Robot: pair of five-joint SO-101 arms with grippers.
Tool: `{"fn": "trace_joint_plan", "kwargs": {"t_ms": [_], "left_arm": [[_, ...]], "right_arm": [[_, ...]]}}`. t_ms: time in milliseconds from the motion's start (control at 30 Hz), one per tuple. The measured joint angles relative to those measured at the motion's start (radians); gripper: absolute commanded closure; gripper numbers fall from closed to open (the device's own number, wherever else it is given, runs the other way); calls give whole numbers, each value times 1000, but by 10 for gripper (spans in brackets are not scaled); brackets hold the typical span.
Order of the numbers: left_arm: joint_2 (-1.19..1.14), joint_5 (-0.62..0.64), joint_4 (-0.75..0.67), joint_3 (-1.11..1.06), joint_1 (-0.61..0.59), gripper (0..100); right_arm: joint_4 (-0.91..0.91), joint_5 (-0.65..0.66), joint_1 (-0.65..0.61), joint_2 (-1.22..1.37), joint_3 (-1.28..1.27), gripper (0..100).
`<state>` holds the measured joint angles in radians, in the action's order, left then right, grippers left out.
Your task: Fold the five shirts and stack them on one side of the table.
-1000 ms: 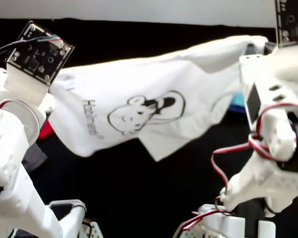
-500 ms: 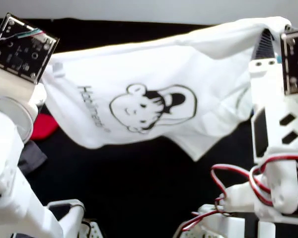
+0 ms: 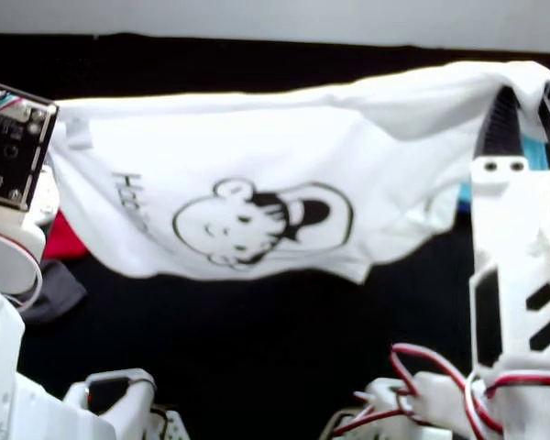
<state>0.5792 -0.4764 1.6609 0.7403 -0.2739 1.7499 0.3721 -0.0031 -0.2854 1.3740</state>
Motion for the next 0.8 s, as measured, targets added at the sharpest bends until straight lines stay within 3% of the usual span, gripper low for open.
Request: {"fn": "trace_joint_plan", "kwargs": {"t_ms": [333,600,800], "left_arm": [[48,0,101,-110,-40,991],[313,0,100,-460,-44,991],[557,0,20,-512,-55,991]], "right_arm": [[0,0,0,-160,0,992],[3,0,2,-250,2,992],[3,-2,2,-311,9,992]]}}
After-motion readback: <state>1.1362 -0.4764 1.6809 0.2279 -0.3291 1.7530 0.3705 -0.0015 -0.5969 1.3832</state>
